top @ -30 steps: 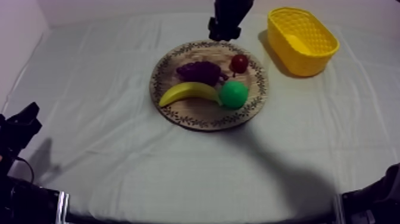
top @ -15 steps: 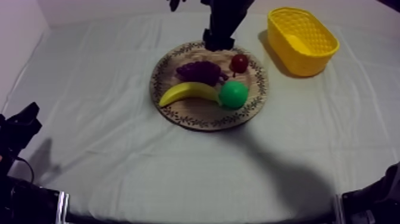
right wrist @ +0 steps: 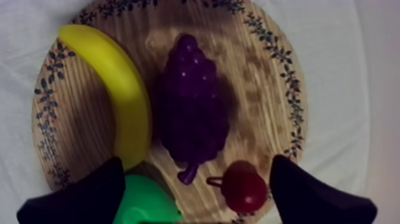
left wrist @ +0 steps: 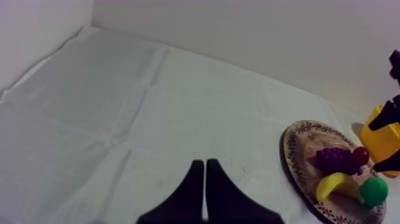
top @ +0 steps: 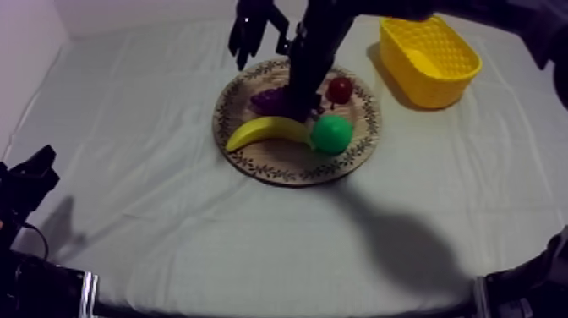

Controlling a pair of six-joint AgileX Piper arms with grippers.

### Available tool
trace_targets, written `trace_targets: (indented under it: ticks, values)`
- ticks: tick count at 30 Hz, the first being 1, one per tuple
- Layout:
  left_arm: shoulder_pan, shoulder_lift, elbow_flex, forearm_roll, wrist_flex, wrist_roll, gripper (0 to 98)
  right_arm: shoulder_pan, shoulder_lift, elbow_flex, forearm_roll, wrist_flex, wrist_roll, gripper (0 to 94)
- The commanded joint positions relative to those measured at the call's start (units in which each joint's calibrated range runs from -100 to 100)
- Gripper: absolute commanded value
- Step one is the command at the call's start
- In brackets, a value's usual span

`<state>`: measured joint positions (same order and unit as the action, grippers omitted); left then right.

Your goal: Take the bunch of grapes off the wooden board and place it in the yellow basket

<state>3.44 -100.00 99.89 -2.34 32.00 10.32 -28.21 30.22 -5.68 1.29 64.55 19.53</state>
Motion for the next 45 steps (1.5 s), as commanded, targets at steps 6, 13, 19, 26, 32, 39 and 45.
trace_targets:
  ticks: [6,13,19,26,32,39,45]
  values:
    - [-0.01,0.00,0.00,0.02,0.01,0.01,0.1,0.20,4.90,-1.97,0.27,-1.45,-0.11,74.1]
    - [-0.01,0.00,0.00,0.02,0.01,0.01,0.1,0.83,8.50,-5.03,0.66,-2.05,-0.10,72.8]
    - [-0.01,0.00,0.00,0.02,0.01,0.01,0.1,1.29,10.24,-6.15,0.59,-3.02,0.32,71.3]
    - [-0.01,0.00,0.00,0.02,0.01,0.01,0.1,0.89,12.03,-7.05,1.15,-3.13,-0.24,71.6]
    - [-0.01,0.00,0.00,0.02,0.01,0.01,0.1,0.46,13.65,-8.70,0.74,-2.30,-0.31,71.4]
    - [-0.01,0.00,0.00,0.02,0.01,0.01,0.1,0.29,15.44,-10.24,0.75,-1.76,-0.50,70.4]
    - [-0.01,0.00,0.00,0.02,0.01,0.01,0.1,0.67,17.04,-12.76,0.90,-0.86,-0.67,69.8]
